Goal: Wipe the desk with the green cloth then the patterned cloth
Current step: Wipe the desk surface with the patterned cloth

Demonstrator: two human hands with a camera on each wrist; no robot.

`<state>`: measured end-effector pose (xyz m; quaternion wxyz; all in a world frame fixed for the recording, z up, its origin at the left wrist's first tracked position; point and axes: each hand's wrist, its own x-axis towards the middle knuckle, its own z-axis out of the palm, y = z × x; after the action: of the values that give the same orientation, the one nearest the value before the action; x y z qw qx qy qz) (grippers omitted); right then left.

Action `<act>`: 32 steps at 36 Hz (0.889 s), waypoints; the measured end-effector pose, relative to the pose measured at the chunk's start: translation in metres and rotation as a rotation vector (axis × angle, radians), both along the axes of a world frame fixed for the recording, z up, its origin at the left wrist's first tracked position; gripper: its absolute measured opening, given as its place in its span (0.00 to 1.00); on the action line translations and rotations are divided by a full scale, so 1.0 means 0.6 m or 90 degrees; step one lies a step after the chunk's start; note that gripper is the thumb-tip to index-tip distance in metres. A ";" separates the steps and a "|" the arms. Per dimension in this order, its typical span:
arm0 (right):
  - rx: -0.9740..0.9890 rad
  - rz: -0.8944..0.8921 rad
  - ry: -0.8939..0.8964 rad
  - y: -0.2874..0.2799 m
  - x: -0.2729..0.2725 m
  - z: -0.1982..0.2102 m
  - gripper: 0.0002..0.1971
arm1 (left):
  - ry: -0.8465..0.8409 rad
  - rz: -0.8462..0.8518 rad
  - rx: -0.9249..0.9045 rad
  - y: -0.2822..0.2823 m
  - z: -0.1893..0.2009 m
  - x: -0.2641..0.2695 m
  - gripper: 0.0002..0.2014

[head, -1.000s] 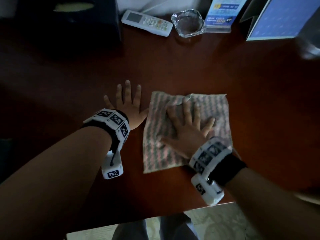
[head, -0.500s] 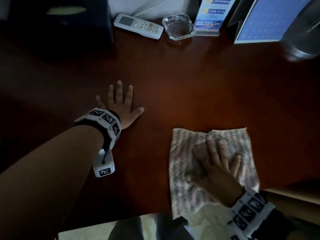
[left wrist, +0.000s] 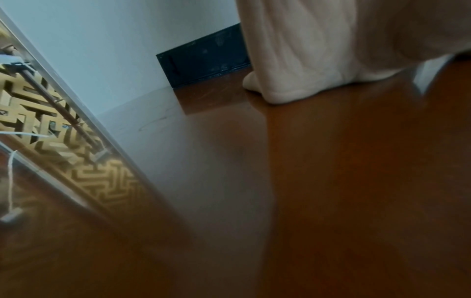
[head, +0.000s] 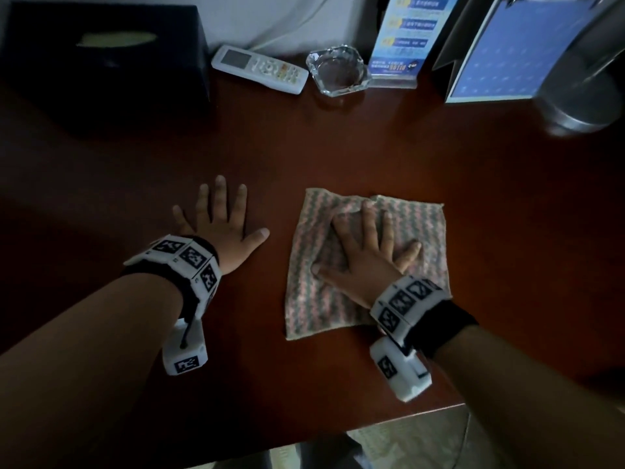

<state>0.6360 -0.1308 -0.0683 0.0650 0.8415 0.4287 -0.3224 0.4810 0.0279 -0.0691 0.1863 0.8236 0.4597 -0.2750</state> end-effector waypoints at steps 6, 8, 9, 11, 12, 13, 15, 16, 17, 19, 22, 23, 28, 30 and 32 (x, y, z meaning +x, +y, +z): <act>0.009 0.000 -0.010 0.071 0.036 -0.006 0.44 | 0.009 0.002 -0.004 0.002 -0.002 0.000 0.39; 0.020 -0.001 -0.021 0.091 0.047 -0.006 0.44 | 0.009 0.003 -0.002 0.002 -0.004 0.001 0.39; 0.024 -0.001 -0.026 0.101 0.052 -0.006 0.44 | 0.007 0.004 -0.003 0.002 -0.004 0.001 0.39; 0.031 0.001 -0.032 0.118 0.063 -0.005 0.44 | 0.002 0.004 -0.010 0.002 -0.002 0.001 0.39; 0.033 0.001 -0.035 0.126 0.067 -0.005 0.44 | 0.001 0.003 -0.013 0.003 -0.001 0.001 0.39; 0.037 0.000 -0.038 0.131 0.070 -0.005 0.44 | 0.002 0.003 -0.016 0.004 -0.002 0.000 0.39; 0.044 -0.003 -0.043 0.136 0.072 -0.006 0.44 | 0.004 0.002 -0.020 0.004 -0.001 -0.001 0.39; 0.047 -0.003 -0.045 0.135 0.070 -0.007 0.44 | 0.004 0.001 -0.021 0.005 -0.001 -0.002 0.39; 0.049 -0.002 -0.046 0.132 0.066 -0.008 0.43 | 0.005 0.001 -0.020 0.005 -0.002 -0.002 0.39; 0.051 0.009 -0.045 0.121 0.055 -0.011 0.43 | 0.007 0.000 -0.020 0.005 -0.001 -0.002 0.39; 0.041 0.046 -0.034 0.098 0.029 -0.016 0.44 | 0.013 0.002 -0.024 0.005 0.002 -0.001 0.39; 0.038 0.065 -0.037 0.089 0.018 -0.016 0.44 | 0.015 0.002 -0.024 0.005 0.002 0.000 0.39; 0.029 0.130 -0.029 0.068 -0.013 -0.014 0.43 | 0.016 0.010 -0.030 0.004 0.003 0.002 0.37; 0.024 0.136 -0.022 0.078 -0.007 -0.014 0.43 | 0.019 0.009 -0.028 0.003 0.003 0.003 0.37; 0.028 0.135 -0.016 0.097 0.003 -0.015 0.42 | 0.023 0.010 -0.025 0.002 0.002 0.004 0.37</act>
<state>0.6376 -0.0725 -0.0771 0.0857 0.7964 0.5216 -0.2939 0.4831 0.0294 -0.0681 0.1957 0.8112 0.4638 -0.2975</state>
